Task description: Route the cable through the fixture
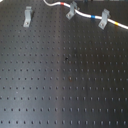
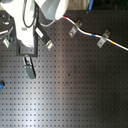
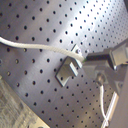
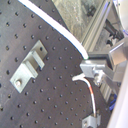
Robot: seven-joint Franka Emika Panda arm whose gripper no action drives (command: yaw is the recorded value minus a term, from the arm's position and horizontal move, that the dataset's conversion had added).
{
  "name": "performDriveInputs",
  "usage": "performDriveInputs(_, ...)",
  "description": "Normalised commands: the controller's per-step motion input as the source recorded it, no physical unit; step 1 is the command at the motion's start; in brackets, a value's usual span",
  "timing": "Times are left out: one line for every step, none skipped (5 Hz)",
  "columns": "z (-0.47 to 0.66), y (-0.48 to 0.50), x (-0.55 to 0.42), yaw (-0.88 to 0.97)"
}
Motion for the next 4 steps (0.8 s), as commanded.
performDriveInputs(0.18, 0.436, -0.290, 0.01)
performDriveInputs(0.19, 0.707, -0.083, 0.03)
performDriveInputs(0.18, 0.635, -0.090, 0.14)
performDriveInputs(0.14, 0.476, -0.081, 0.11)
